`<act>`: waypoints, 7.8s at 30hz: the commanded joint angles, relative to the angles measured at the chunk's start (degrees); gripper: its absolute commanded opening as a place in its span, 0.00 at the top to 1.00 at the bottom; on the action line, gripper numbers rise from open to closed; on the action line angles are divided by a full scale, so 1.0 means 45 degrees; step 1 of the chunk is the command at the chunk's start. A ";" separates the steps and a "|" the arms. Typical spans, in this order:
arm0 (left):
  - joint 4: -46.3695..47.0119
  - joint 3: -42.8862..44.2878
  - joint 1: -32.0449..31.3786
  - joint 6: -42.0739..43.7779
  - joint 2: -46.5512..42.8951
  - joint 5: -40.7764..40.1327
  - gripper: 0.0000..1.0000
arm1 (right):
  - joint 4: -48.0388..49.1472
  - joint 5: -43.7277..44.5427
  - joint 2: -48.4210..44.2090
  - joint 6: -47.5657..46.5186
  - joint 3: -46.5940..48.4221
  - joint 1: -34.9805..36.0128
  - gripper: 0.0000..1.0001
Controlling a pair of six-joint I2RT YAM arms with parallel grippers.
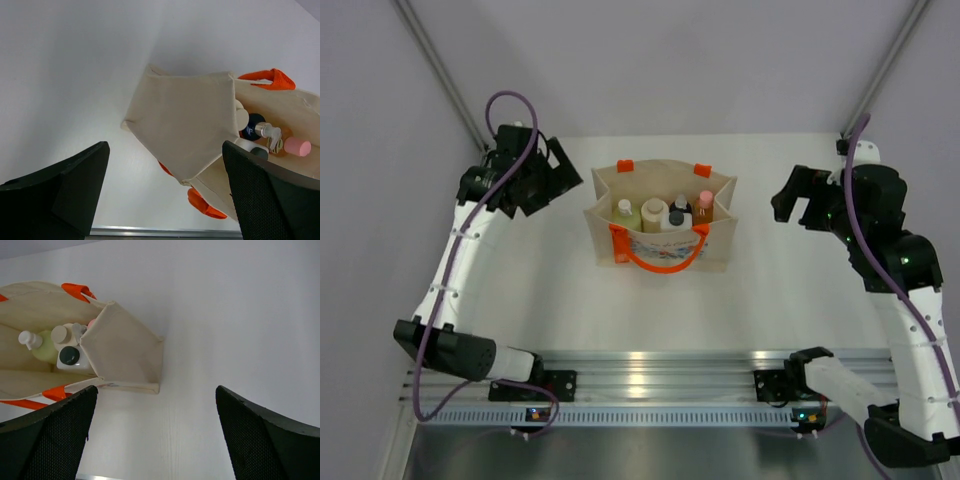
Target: Take the personal care products out of the canvas bag
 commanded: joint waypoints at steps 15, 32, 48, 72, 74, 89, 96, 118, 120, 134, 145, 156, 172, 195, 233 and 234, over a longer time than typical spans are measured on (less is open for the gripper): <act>-0.0098 -0.1389 -0.3298 -0.1588 -0.0174 -0.1537 0.27 | 0.0508 -0.0700 -0.0408 -0.0218 -0.0474 -0.0184 0.01; 0.0076 -0.2619 -0.4937 -0.2464 0.0490 -0.1634 0.98 | 0.1053 -0.2965 0.1349 0.0289 0.0755 0.0166 0.01; 0.0389 -0.4221 -0.5935 -0.3910 -0.0056 -0.2455 1.00 | 0.1309 0.0408 0.5779 -0.0177 0.4017 0.6998 0.25; 0.0760 -0.4281 -0.5935 -0.4185 -0.0213 -0.2299 1.00 | 0.1153 -0.3514 1.0059 -0.9766 0.4701 0.6477 0.26; 0.0760 -0.4242 -0.5935 -0.4146 -0.0213 -0.2279 1.00 | 0.1152 -0.3280 1.0294 -1.0195 0.4741 0.6438 0.26; 0.0838 -0.4164 -0.5915 -0.3970 0.0002 -0.2025 1.00 | 0.1152 -0.2633 1.1311 -1.1897 0.4605 0.5892 0.32; 0.0838 -0.3774 -0.5915 -0.3853 -0.0018 -0.2240 1.00 | 0.1172 -0.3318 1.1096 -1.2502 0.3747 0.5676 0.31; 0.0819 -0.3031 -0.5915 -0.3599 0.0041 -0.2181 1.00 | 0.1094 -0.3649 1.1643 -1.2503 0.3178 0.5559 0.63; 0.0819 -0.3031 -0.5915 -0.3599 0.0041 -0.2181 1.00 | 0.1094 -0.3708 1.1643 -1.2445 0.3354 0.5559 0.71; 0.0819 -0.3168 -0.5915 -0.3677 0.0080 -0.2240 1.00 | 0.1113 -0.4294 1.1078 -1.1390 0.4545 0.5558 1.00; 0.0819 -0.3226 -0.5915 -0.3950 0.0041 -0.2201 1.00 | 0.1152 -0.3982 1.0063 -1.0492 0.5444 0.5578 1.00; 0.0819 -0.3344 -0.5915 -0.3873 0.0080 -0.2162 1.00 | 0.1094 -0.3631 0.9125 -0.9360 0.5913 0.5578 1.00; 0.0819 -0.2992 -0.5915 -0.3755 0.0490 -0.2064 1.00 | 0.1094 -0.2849 0.7835 -0.8012 0.7395 0.5539 1.00; 0.0838 -0.2914 -0.5915 -0.3716 0.0666 -0.1947 1.00 | 0.1172 -0.0820 0.6897 -0.3930 1.0347 0.1071 1.00; 0.0819 -0.2542 -0.5915 -0.3286 0.0392 -0.1244 1.00 | 1.1196 -0.0370 0.8049 -0.3226 -0.2585 -0.2781 0.97; 0.0819 -0.2562 -0.5915 -0.3325 0.0392 -0.1244 1.00 | 1.1017 -0.0311 0.8088 -0.3226 -0.2525 -0.2781 0.93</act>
